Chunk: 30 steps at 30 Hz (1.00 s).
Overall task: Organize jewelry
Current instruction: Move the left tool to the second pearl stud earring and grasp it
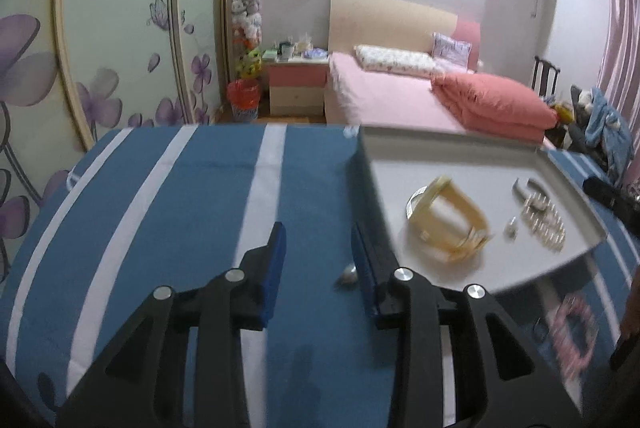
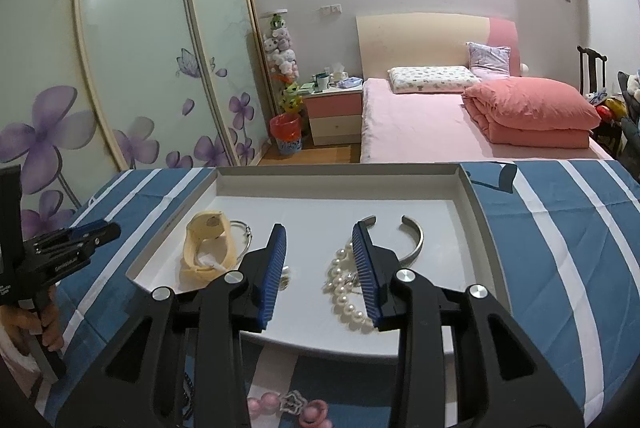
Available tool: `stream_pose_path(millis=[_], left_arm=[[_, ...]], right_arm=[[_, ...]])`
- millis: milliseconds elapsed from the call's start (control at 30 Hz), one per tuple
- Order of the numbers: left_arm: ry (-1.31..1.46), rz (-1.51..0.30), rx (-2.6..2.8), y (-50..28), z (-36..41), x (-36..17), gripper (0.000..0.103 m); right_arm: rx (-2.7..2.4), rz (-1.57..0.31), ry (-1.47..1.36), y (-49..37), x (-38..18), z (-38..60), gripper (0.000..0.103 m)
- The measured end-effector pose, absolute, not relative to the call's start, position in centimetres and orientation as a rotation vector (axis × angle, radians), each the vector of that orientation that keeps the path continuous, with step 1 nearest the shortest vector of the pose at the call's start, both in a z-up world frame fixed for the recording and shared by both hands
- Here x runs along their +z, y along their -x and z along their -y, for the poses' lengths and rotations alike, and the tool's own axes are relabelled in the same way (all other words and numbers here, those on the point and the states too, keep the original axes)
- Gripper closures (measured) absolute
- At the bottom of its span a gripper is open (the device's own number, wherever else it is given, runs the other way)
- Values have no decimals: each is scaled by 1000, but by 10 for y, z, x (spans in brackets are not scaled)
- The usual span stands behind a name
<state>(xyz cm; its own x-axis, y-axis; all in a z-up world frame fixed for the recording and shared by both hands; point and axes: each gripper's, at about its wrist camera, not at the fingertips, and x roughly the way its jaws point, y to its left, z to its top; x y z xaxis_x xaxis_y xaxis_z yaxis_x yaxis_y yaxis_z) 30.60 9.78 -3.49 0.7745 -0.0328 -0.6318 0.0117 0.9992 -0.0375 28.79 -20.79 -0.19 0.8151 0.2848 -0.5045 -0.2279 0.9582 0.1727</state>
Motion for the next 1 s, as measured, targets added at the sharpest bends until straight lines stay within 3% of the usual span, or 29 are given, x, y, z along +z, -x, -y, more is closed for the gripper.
stream_pose_path(millis=[833, 1000], left_arm=[[-98, -868, -172, -339, -77, -70, 76], [-120, -887, -202, -344, -78, -73, 82]], right_arm=[[261, -585, -119, -287, -10, 208, 67], [261, -592, -124, -288, -11, 207, 67]])
